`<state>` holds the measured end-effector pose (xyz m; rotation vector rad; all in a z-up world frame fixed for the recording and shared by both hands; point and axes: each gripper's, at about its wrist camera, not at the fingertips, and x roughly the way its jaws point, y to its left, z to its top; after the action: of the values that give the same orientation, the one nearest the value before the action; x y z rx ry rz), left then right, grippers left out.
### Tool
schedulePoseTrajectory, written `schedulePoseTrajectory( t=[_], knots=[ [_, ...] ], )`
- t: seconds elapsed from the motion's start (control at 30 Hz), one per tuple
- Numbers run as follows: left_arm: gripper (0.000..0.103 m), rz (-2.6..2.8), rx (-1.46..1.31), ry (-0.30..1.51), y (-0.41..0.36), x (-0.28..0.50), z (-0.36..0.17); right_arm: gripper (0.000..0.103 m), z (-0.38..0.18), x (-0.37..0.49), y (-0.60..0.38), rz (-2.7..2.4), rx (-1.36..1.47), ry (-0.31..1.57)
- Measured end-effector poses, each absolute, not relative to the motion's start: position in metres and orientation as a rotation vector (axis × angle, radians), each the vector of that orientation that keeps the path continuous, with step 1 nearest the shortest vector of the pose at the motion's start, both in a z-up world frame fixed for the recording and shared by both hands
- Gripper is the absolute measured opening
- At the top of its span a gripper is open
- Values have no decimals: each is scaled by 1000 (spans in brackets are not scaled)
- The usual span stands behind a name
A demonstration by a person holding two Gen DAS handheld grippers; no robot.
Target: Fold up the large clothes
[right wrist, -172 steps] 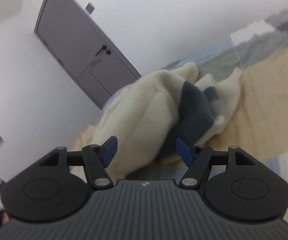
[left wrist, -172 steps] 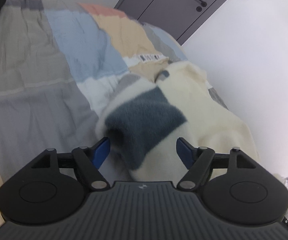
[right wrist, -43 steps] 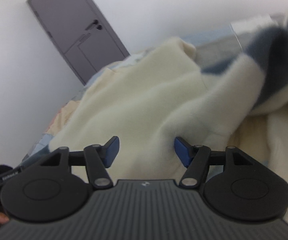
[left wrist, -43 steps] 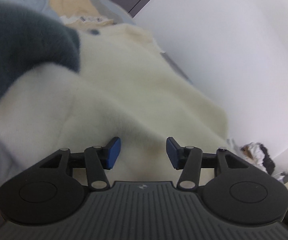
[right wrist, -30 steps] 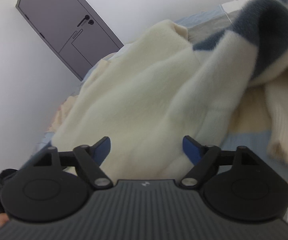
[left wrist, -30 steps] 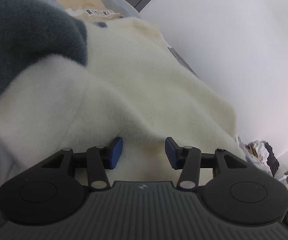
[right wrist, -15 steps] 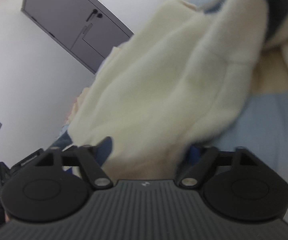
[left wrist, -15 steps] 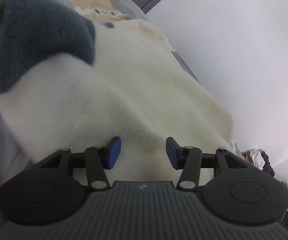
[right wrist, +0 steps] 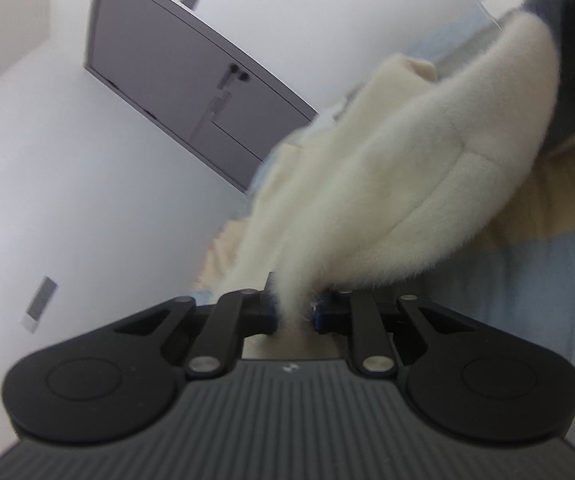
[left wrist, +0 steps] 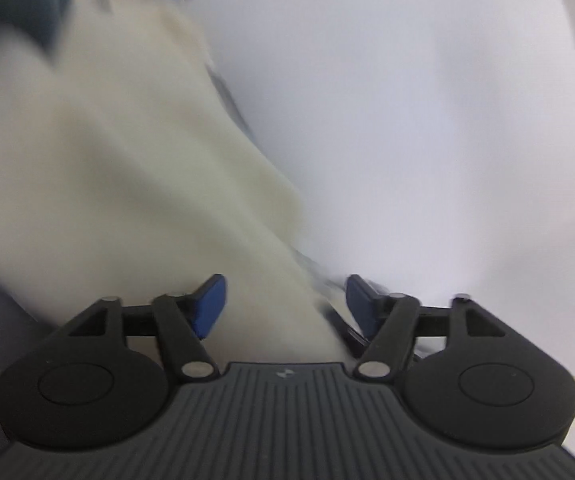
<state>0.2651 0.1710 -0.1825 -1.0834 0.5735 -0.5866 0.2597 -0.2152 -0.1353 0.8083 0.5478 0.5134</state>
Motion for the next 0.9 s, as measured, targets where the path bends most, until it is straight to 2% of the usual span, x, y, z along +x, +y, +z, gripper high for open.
schedulePoseTrajectory(
  t=[0.1, 0.37, 0.47, 0.53, 0.57, 0.73, 0.9],
  knots=[
    [80, -632, -1158, 622, 159, 259, -195, 17, -127, 250, -223, 521, 825, 516],
    [82, -560, -1329, 759, 167, 274, -229, 16, -119, 239, -233, 511, 834, 486],
    [85, -547, -1204, 797, 163, 268, -217, 16, -123, 241, -235, 494, 851, 496],
    [91, -567, -1111, 772, 157, 261, -208, 16, -123, 243, -235, 492, 854, 496],
    [91, -565, -1086, 769, 155, 261, -207, 16, -122, 243, -235, 491, 856, 495],
    [91, -559, -1194, 838, 156, 269, -220, 16, -112, 239, -235, 503, 850, 461],
    [92, -610, -1131, 873, 144, 268, -212, 16, -108, 241, -242, 517, 855, 432]
  ],
)
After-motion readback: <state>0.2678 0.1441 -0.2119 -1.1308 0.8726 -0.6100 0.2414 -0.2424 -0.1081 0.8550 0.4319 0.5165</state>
